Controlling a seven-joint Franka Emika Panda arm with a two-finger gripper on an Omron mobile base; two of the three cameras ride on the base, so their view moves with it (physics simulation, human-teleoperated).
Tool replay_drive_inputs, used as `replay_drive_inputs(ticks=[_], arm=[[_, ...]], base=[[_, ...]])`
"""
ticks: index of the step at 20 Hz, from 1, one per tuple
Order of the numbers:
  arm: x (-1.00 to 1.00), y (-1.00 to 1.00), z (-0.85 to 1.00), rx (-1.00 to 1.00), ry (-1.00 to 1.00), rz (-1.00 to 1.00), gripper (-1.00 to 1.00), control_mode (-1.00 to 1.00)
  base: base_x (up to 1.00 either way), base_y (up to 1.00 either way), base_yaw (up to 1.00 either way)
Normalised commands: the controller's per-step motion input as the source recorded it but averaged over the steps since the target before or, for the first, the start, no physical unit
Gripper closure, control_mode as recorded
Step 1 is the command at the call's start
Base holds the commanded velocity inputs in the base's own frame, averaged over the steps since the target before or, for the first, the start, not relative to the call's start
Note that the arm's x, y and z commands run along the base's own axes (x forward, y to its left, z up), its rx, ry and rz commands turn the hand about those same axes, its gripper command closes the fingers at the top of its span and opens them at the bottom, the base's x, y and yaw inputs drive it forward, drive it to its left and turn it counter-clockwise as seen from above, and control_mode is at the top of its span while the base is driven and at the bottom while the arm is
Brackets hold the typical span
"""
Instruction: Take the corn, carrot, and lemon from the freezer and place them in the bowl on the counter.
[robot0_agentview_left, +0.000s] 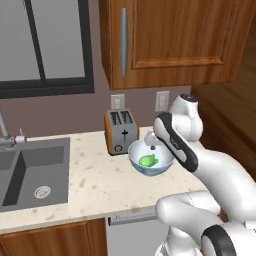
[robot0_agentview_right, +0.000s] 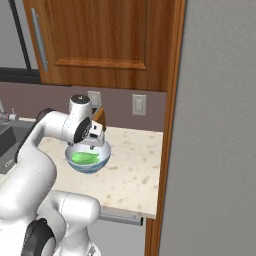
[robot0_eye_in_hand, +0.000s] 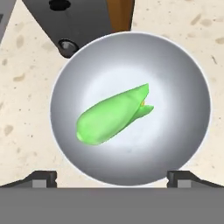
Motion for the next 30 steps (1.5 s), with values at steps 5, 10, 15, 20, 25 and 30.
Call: replay_drive_inputs(ticks=[5, 10, 15, 20, 25, 30], arm=[[-0.66, -0.07, 0.37, 0.0, -0.15, 0.0, -1.0, -1.0], [-0.43, 0.0, 0.41, 0.0, -0.12, 0.0, -1.0, -1.0], [-0.32, -0.01, 0.45, -0.03, 0.0, -0.03, -1.0, -1.0], [-0.27, -0.38, 0.35, 0.0, 0.08, -0.03, -1.0, -1.0], [-0.38, -0.19, 0.12, -0.04, 0.01, -0.06, -1.0, -1.0], [-0.37, 0.0, 0.06, -0.08, 0.0, -0.06, -1.0, -1.0]], base=[[0.0, 0.0, 0.0], [0.0, 0.0, 0.0], [0.0, 0.0, 0.0], [0.0, 0.0, 0.0], [0.0, 0.0, 0.0], [0.0, 0.0, 0.0]])
